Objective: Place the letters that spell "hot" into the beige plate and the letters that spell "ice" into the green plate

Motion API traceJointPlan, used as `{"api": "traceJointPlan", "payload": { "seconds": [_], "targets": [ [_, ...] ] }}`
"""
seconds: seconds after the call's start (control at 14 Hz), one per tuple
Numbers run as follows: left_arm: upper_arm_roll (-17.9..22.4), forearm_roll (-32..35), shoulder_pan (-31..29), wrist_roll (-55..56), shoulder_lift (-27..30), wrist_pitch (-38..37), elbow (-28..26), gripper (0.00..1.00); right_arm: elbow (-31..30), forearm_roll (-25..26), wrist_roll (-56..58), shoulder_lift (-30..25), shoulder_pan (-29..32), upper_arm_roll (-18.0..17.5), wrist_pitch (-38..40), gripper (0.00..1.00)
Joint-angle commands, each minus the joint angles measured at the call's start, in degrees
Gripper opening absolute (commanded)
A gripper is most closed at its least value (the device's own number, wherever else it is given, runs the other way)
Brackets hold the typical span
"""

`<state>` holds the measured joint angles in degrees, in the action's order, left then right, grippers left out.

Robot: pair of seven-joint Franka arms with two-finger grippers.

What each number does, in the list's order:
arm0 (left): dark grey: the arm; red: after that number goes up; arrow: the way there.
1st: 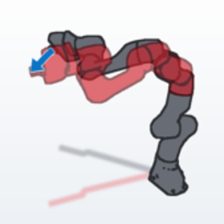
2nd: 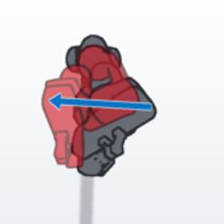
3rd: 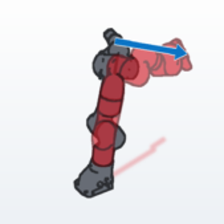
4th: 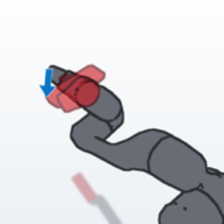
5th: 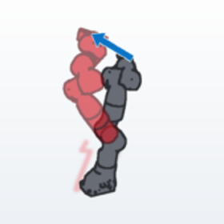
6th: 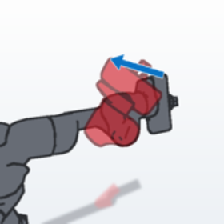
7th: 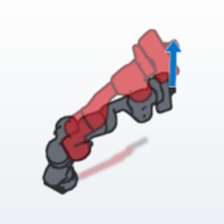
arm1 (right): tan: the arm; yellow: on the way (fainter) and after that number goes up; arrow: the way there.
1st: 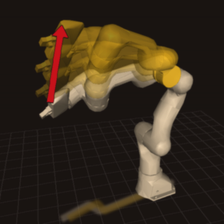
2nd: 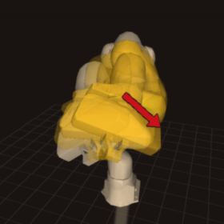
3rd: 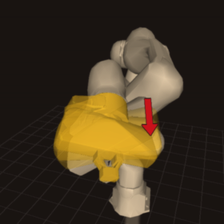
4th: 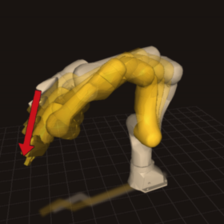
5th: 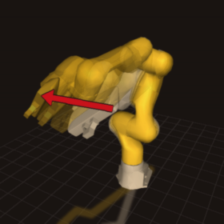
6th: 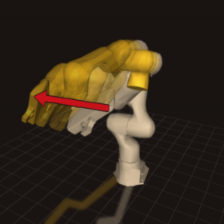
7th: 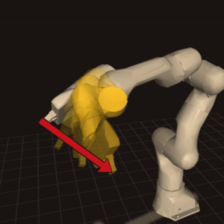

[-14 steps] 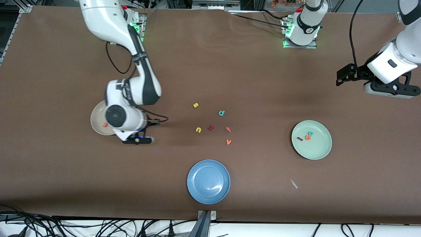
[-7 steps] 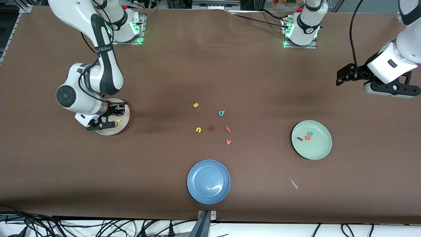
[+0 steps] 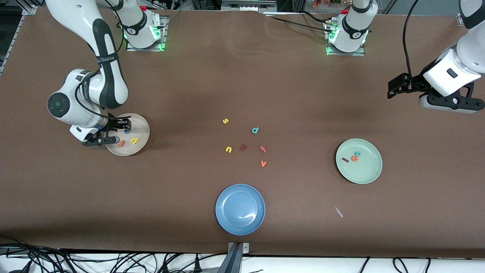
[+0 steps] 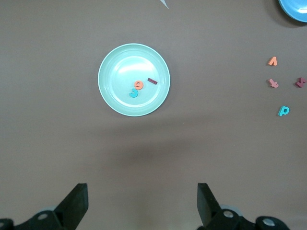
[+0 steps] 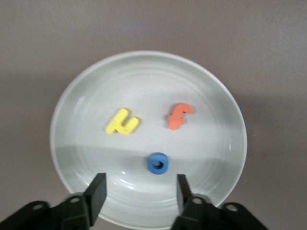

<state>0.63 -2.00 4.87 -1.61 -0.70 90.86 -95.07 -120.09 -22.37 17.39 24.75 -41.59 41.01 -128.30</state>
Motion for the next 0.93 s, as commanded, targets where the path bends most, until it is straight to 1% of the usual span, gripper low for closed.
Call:
{"api": "traceJointPlan", "payload": {
  "seconds": [0.0, 0.14, 0.29, 0.36, 0.5, 0.57, 0.64, 0.71, 0.79, 0.86],
  "targets": [
    [0.0, -0.5, 0.0, 0.0, 0.6, -0.8, 0.1, 1.0, 9.0, -0.7, -7.2, 1.2, -0.1, -0.1, 10.2, 1.0],
    [0.1, -0.5, 0.0, 0.1, 0.6, -0.8, 0.1, 1.0, 13.3, -0.7, -11.1, 1.8, 0.2, -0.1, 14.1, 1.0],
    [0.0, -0.5, 0.0, 0.1, 0.6, -0.8, 0.1, 1.0, 15.5, -0.7, -14.1, 2.7, -0.1, -0.6, 14.3, 1.0],
    [0.0, -0.5, 0.0, 0.1, 0.6, -0.8, 0.1, 1.0, 17.3, -0.7, -14.6, 4.2, -0.2, -0.7, 14.5, 1.0],
    [0.1, -0.5, 0.0, 0.1, 0.6, -0.8, 0.1, 1.0, 18.8, -0.8, -14.8, 5.0, 0.1, -1.0, 14.8, 1.0],
    [0.1, -0.5, 0.0, 0.1, 0.6, -0.8, 0.1, 1.0, 18.8, -0.3, -14.8, 4.0, 1.7, -2.9, 15.0, 1.0],
    [0.0, -0.5, 0.0, 0.2, 0.6, -0.8, 0.0, 1.0, 18.5, 1.3, -15.1, 1.2, 8.5, -9.7, 15.6, 1.0],
    [0.1, -0.5, 0.0, 0.1, 0.6, -0.8, 0.1, 1.0, 18.2, 5.7, -15.4, -1.4, 16.4, -17.7, 16.1, 1.0],
    [0.1, -0.5, 0.0, 0.1, 0.6, -0.8, 0.1, 1.0, 18.3, 11.0, -15.5, -2.6, 22.9, -24.3, 16.6, 1.0],
    [0.1, -0.5, 0.0, 0.1, 0.6, -0.8, 0.1, 1.0, 18.4, 14.6, -15.5, -3.6, 28.8, -30.7, 17.4, 1.0]
  ]
}}
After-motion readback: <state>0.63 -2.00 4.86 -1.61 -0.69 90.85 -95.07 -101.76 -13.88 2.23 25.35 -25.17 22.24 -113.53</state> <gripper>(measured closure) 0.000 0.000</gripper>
